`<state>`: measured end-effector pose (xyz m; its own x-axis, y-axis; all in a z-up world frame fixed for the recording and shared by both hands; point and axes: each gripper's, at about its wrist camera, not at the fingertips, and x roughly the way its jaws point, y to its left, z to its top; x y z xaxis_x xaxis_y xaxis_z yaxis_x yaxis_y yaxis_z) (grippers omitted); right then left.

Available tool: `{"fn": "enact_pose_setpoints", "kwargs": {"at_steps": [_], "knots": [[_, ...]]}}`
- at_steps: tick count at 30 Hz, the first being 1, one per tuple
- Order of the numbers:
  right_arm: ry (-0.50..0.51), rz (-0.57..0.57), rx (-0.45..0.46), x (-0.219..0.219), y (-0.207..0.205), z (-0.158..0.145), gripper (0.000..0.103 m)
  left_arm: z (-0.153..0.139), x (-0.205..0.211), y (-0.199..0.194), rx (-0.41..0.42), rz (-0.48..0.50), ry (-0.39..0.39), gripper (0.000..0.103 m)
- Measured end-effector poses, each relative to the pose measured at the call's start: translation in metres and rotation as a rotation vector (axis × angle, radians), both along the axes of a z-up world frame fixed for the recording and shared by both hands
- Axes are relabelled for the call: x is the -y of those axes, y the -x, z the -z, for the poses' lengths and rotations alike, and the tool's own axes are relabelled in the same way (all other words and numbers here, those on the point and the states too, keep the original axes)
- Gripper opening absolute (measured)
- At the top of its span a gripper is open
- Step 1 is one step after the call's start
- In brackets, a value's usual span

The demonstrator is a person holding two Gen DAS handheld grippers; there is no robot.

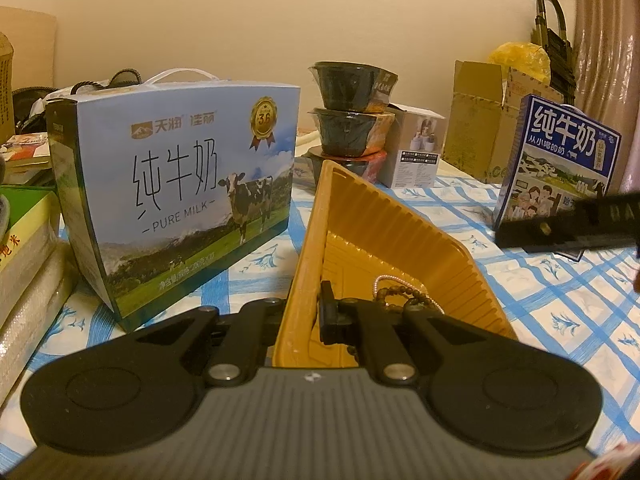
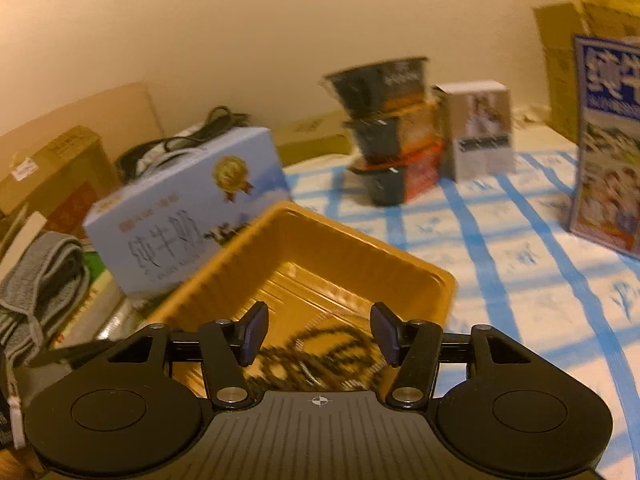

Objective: Organize jewelry

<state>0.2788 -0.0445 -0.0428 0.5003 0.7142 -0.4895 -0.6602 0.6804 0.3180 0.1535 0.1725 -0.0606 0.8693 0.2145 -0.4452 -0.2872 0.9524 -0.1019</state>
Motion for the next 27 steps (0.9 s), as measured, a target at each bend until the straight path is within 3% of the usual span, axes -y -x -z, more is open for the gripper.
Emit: {"fn": "enact_pose_setpoints", "kwargs": {"at_steps": [11,19,27], "knots": [[0.041,0.106,-0.105,0.041,0.003,0.036,0.063,0.013,-0.014,-0.001,-0.027,-0.037,0.057,0.008],[0.056,0.127,-0.139,0.048,0.008,0.046,0.064,0.03,-0.034,-0.002,-0.065,-0.081,0.172,0.01],[0.083,0.138,-0.151,0.047,0.01,0.052,0.064,0.043,-0.043,-0.002,-0.094,-0.114,0.216,0.014]]}}
